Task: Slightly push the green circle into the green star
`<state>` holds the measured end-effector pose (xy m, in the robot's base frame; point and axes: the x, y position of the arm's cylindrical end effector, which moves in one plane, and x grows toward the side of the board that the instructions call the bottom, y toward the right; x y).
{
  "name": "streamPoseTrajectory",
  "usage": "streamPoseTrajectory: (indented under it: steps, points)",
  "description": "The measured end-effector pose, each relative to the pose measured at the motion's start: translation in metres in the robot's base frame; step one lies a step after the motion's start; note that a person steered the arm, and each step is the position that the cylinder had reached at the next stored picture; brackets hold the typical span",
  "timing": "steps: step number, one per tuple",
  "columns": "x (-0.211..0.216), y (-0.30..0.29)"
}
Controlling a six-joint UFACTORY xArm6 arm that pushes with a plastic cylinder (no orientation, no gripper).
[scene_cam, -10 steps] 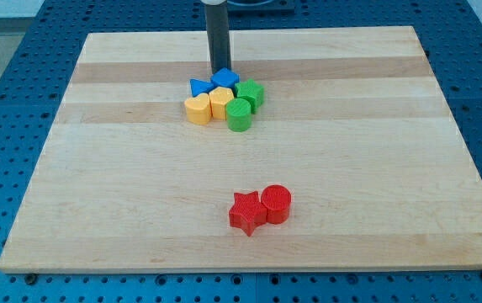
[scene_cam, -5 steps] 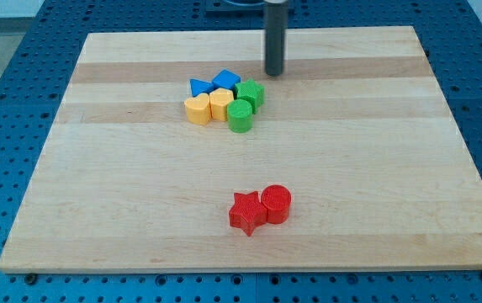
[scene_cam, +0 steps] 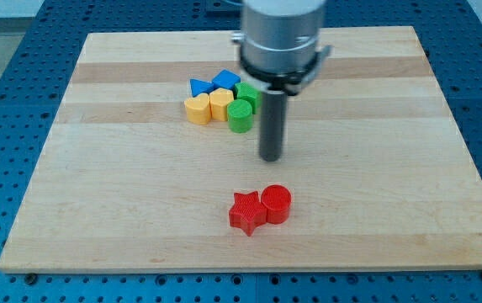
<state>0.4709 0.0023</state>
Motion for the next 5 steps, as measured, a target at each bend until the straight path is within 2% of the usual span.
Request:
streamPoseTrajectory:
  steps: [2, 5]
  points:
    - [0.0, -0.069]
    - [-0.025, -0.051]
